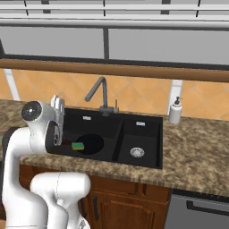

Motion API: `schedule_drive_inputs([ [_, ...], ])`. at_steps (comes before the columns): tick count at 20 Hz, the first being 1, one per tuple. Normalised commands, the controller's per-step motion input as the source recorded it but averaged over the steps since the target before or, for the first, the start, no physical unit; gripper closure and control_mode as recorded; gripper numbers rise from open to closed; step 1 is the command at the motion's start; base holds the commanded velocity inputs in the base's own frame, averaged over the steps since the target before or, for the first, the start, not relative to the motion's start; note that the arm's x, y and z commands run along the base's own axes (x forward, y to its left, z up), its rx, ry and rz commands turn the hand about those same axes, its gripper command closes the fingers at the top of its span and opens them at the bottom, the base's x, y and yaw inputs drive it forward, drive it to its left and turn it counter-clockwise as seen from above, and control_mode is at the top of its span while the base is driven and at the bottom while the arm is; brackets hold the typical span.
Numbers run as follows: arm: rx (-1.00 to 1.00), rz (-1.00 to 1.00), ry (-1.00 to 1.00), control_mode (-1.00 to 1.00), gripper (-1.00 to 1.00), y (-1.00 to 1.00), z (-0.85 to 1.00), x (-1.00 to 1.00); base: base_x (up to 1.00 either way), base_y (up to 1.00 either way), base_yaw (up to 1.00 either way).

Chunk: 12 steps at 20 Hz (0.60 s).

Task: Pick the pan and sponge and place them into the sink. Then turn on the water.

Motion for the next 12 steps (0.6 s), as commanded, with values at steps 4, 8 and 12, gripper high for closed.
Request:
schedule_drive_inputs([
  [4, 0.55, 0.06, -0.01, -1.00, -1.00, -0.58, 0.00, -0.15, 0.00, 0.00, 0.00],
  [8, 0.57, 0.00, 0.00, -1.00, -1.00, -0.66, 0.00, -0.16, 0.00, 0.00, 0.00],
  [12, 0.62, 0.00, 0.00, -1.00, -1.00, -0.67, 0.00, 0.00, 0.00, 0.00, 0.00],
])
